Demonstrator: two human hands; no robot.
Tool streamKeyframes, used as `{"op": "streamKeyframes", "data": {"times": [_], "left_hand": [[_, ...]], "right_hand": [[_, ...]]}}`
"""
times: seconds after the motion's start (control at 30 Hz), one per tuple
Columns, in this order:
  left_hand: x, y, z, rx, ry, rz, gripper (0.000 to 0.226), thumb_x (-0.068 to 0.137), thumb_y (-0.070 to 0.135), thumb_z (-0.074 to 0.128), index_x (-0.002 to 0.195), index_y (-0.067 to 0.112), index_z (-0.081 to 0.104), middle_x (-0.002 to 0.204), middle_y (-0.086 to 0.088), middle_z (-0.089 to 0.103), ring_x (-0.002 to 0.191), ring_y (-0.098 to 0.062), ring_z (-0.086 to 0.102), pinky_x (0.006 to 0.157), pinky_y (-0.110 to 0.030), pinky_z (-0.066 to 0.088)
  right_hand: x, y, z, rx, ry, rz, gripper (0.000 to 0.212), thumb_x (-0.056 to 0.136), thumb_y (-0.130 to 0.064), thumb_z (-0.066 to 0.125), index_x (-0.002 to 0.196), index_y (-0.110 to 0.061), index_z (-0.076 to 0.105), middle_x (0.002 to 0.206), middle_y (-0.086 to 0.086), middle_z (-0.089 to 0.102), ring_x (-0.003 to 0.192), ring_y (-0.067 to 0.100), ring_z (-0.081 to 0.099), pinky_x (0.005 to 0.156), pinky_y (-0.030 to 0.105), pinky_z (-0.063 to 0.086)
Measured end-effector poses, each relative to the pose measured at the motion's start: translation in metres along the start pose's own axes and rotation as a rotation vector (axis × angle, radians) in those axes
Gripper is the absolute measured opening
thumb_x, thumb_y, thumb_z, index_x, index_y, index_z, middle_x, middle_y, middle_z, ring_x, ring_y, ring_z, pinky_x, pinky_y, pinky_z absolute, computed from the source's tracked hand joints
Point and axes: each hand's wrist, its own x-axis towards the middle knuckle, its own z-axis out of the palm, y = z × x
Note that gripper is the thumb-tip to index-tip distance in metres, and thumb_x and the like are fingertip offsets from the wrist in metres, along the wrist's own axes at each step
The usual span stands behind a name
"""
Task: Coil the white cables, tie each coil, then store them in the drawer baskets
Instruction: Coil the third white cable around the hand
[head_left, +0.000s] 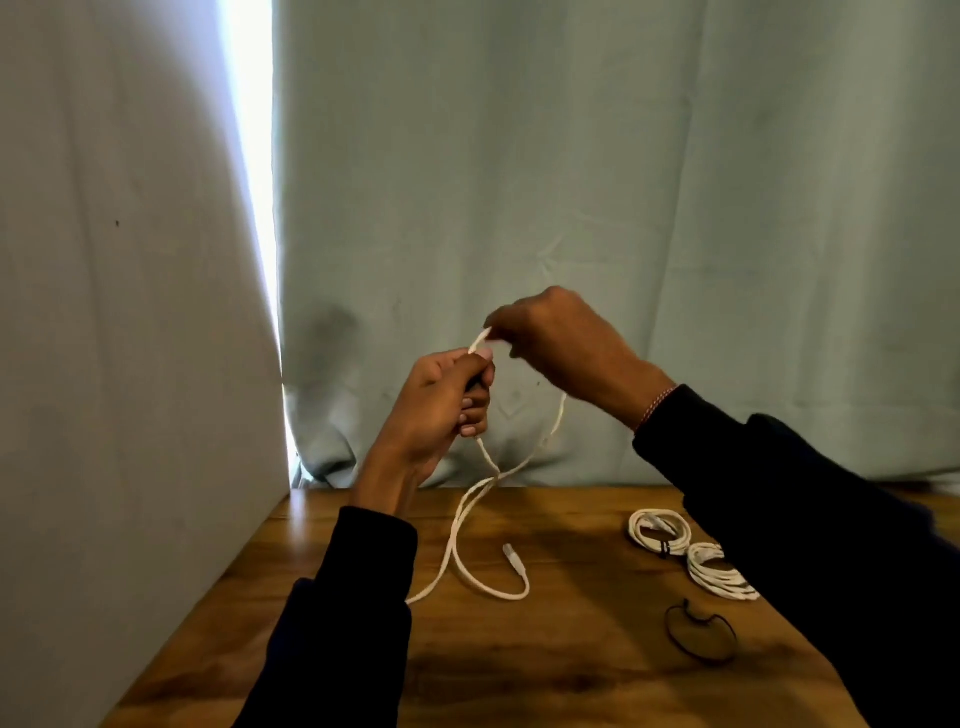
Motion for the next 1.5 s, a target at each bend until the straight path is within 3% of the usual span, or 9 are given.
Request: {"op": "streamKeyframes", "data": {"times": [0.1,0.2,0.33,0.47,0.73,0.87,0.97,1.23,1.5], "left_hand": [[-0.001,0.002,0.002,-0.020,-0.024,0.025,0.034,0.107,0.024,0.041,0.079,0.008,0.053,0.055,-0.001,0.033,0.048,-0.012,0.028,0.047,-0.024,0.030],[0.000,0.003,0.006,-0.030,-0.036,0.043,0.034,0.107,0.023,0.040,0.081,0.007,0.055,0.054,0.001,0.033,0.046,-0.011,0.028,0.046,-0.024,0.029],[0.000,0.000,0.006,0.023,-0.001,0.069,0.037,0.108,0.027,0.039,0.085,0.006,0.058,0.054,0.000,0.033,0.046,-0.010,0.027,0.044,-0.024,0.026],[0.000,0.001,0.002,0.068,0.006,0.079,0.039,0.107,0.030,0.042,0.079,0.006,0.055,0.054,-0.001,0.033,0.047,-0.012,0.028,0.046,-0.026,0.027],[0.000,0.000,0.006,0.032,-0.023,0.091,0.030,0.107,0.021,0.042,0.092,0.004,0.061,0.059,-0.002,0.037,0.049,-0.012,0.034,0.049,-0.025,0.037],[0.002,-0.004,0.004,0.086,0.023,0.101,0.031,0.108,0.025,0.039,0.091,0.008,0.058,0.057,0.002,0.038,0.048,-0.010,0.033,0.049,-0.025,0.036],[0.004,-0.005,0.006,0.073,0.051,0.104,0.031,0.109,0.026,0.038,0.093,0.008,0.058,0.056,-0.001,0.039,0.050,-0.013,0.037,0.052,-0.029,0.038],[-0.001,0.002,-0.004,0.175,-0.076,0.130,0.032,0.106,0.024,0.044,0.084,0.002,0.055,0.057,-0.004,0.044,0.056,-0.017,0.048,0.063,-0.028,0.049],[-0.001,0.006,-0.008,-0.076,-0.008,0.091,0.037,0.108,0.028,0.037,0.080,0.008,0.051,0.052,-0.001,0.039,0.044,-0.012,0.036,0.057,-0.032,0.037]], "right_hand": [[0.005,0.018,-0.007,0.241,0.332,0.293,0.015,0.096,-0.015,0.065,0.100,-0.006,0.076,0.083,0.009,0.077,0.061,0.018,0.073,0.066,0.036,0.061],[0.005,0.020,0.002,0.250,0.302,0.487,0.019,0.098,-0.024,0.063,0.104,-0.011,0.075,0.080,0.007,0.076,0.064,0.019,0.073,0.071,0.036,0.060],[-0.007,-0.010,0.009,-0.063,0.138,0.134,0.070,0.082,-0.020,0.078,0.145,-0.023,0.048,0.129,0.005,0.067,0.085,0.025,0.072,0.063,0.036,0.059],[-0.007,-0.009,0.013,-0.052,0.131,-0.057,0.030,0.082,-0.001,0.072,0.109,-0.013,0.072,0.097,0.006,0.077,0.075,0.030,0.073,0.060,0.041,0.060],[0.005,0.040,0.012,0.406,0.319,0.579,0.027,0.096,-0.008,0.063,0.121,-0.005,0.070,0.099,0.016,0.076,0.081,0.031,0.074,0.078,0.045,0.061],[-0.010,0.009,0.017,-0.136,0.129,0.232,0.081,0.084,-0.023,0.078,0.153,-0.020,0.035,0.141,0.009,0.058,0.093,0.032,0.070,0.069,0.043,0.059],[-0.016,-0.013,0.019,-0.074,0.072,-0.099,0.056,0.084,-0.001,0.072,0.137,-0.012,0.056,0.134,0.008,0.064,0.088,0.027,0.073,0.065,0.041,0.060],[0.013,0.053,0.007,0.145,0.441,0.298,0.028,0.094,-0.004,0.062,0.121,-0.002,0.068,0.105,0.017,0.076,0.094,0.035,0.073,0.086,0.046,0.059],[0.002,0.004,0.014,0.004,0.125,0.160,0.078,0.089,-0.028,0.073,0.154,-0.018,0.030,0.151,0.011,0.045,0.098,0.032,0.068,0.072,0.044,0.060]]}}
